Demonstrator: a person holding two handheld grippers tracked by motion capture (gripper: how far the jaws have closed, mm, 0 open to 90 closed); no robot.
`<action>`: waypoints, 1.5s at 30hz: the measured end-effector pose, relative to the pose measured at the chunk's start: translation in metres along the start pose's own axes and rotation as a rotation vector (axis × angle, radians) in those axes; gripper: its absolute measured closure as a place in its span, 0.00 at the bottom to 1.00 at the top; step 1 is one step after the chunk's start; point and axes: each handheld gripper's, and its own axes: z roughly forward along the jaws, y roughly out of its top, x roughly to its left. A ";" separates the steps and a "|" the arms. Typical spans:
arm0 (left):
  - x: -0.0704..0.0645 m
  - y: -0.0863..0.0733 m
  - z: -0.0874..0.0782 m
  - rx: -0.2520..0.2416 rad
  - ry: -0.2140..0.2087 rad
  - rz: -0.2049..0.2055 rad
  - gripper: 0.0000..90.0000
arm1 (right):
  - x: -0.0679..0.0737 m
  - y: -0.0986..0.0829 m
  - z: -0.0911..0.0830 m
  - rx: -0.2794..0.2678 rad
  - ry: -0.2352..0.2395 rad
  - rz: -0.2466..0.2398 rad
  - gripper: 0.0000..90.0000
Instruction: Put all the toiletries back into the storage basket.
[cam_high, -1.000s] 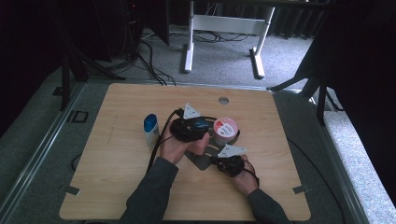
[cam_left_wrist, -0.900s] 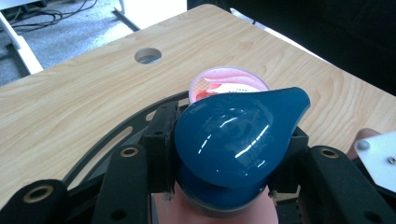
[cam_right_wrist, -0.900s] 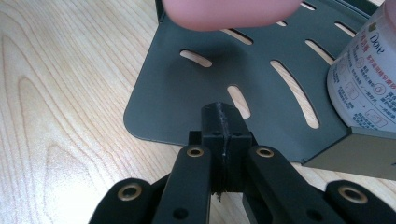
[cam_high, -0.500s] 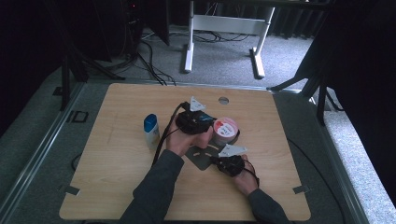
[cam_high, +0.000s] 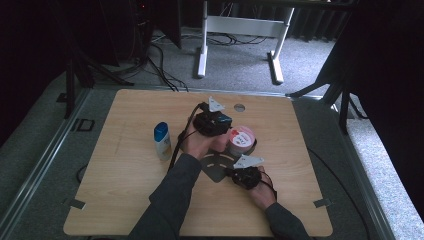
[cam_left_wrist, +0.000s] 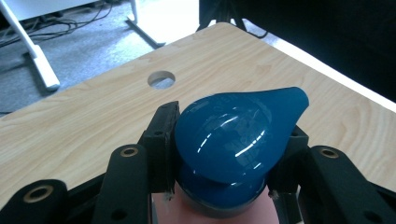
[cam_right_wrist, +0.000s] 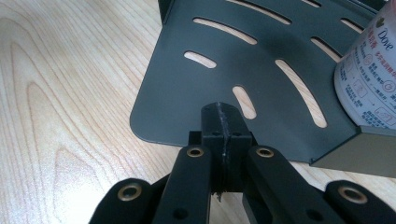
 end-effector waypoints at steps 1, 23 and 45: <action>0.001 0.000 0.001 0.000 0.003 0.000 0.59 | 0.000 0.000 0.000 -0.001 0.001 0.001 1.00; 0.014 -0.004 0.029 -0.004 0.044 -0.046 0.59 | 0.000 0.000 0.000 -0.002 -0.003 -0.007 1.00; 0.015 -0.004 0.056 -0.010 0.086 -0.043 0.59 | -0.001 0.000 0.000 -0.002 0.004 -0.005 1.00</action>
